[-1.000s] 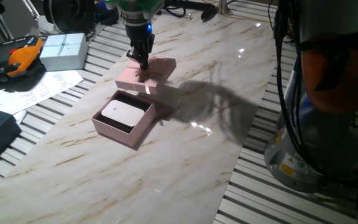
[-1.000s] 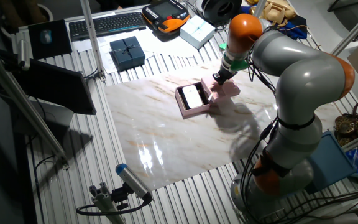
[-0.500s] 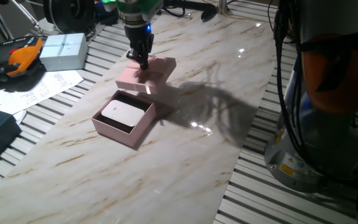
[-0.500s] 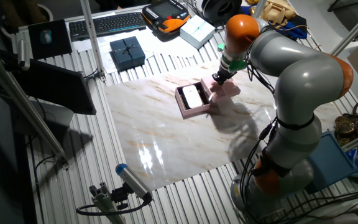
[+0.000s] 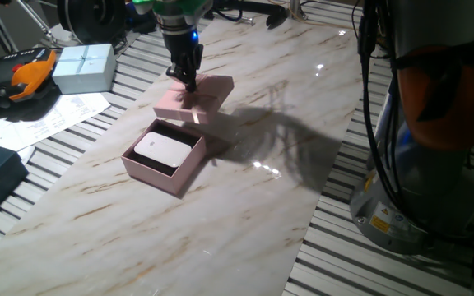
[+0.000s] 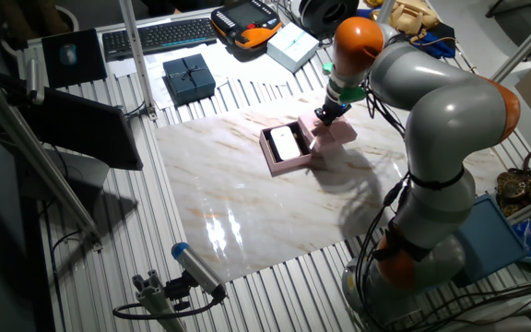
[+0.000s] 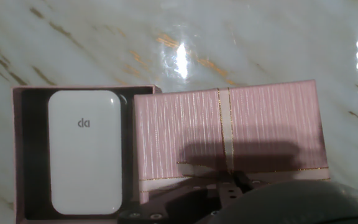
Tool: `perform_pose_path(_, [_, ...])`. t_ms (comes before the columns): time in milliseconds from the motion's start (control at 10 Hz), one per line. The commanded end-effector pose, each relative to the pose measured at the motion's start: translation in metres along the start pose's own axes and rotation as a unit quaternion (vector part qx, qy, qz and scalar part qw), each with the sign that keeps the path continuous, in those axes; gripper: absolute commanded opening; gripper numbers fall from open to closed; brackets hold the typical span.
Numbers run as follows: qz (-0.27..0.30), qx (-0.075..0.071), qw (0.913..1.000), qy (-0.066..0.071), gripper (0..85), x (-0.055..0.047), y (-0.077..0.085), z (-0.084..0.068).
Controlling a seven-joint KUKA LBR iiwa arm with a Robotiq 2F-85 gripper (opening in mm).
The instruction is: Open a box
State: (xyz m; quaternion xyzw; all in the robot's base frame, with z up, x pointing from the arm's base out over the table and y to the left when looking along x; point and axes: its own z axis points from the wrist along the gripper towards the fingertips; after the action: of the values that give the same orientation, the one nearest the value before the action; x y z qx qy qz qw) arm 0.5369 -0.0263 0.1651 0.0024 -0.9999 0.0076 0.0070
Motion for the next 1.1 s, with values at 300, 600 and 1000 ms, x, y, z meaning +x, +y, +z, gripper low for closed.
perform_pose_path(300, [-0.029,0.011,0.9992,-0.025,0.0,-0.009,-0.026,-0.006])
perform_pose_path(600, [-0.031,0.017,0.9988,-0.035,0.0,-0.014,-0.039,-0.001])
perform_pose_path(1000, [-0.008,0.013,0.9987,-0.049,0.0,-0.018,-0.052,0.024])
